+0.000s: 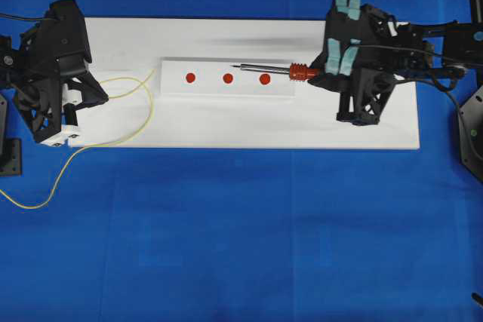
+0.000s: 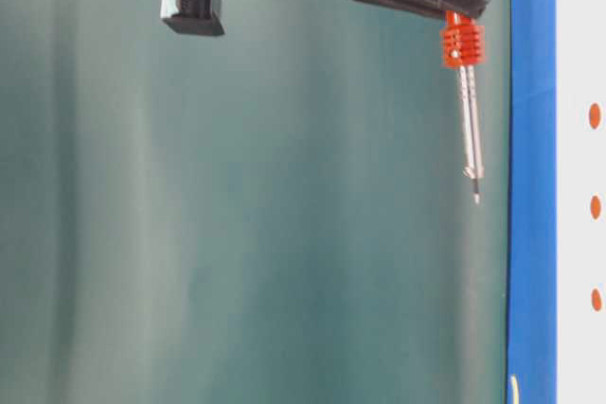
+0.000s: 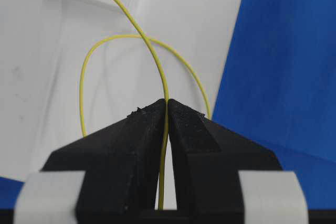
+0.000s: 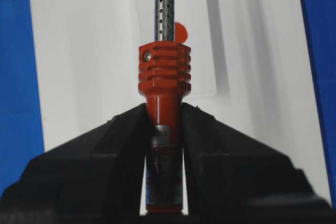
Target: Touch the tip of the soldering iron to the tip of the solder at the mark.
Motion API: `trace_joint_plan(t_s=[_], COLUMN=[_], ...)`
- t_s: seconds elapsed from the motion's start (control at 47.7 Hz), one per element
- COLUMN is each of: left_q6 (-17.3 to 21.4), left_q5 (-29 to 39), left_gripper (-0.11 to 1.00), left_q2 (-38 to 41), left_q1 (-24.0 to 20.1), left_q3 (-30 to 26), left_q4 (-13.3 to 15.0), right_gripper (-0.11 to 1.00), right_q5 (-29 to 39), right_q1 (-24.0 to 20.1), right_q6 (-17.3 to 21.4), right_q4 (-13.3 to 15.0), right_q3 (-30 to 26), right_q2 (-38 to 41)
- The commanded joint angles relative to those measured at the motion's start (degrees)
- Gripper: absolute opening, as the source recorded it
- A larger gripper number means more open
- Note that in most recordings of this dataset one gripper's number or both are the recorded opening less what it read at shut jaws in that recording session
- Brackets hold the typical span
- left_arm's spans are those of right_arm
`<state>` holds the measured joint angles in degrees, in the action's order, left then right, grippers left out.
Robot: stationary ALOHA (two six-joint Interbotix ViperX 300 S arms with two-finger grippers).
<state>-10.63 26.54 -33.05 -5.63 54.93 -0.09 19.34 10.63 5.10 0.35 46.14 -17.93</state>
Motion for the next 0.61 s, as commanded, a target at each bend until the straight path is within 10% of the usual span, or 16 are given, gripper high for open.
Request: trace_joint_plan(t_s=[0.0, 0.587], left_q6=[-0.09, 1.14], left_q5=[-1.05, -3.69], left_gripper=[0.02, 0.02], left_q2=[0.44, 21.62], left_q1=[0.09, 0.09], left_q3=[-1.14, -16.88], left_q4=[-0.09, -0.09], right_gripper=[0.06, 0.06], right_q5=[-0.35, -0.35], right_q1=[0.35, 0.44], right_q6=[0.09, 0.09], right_q4=[0.09, 0.09], right_q3=[-0.35, -0.18], right_q2=[-1.14, -0.79])
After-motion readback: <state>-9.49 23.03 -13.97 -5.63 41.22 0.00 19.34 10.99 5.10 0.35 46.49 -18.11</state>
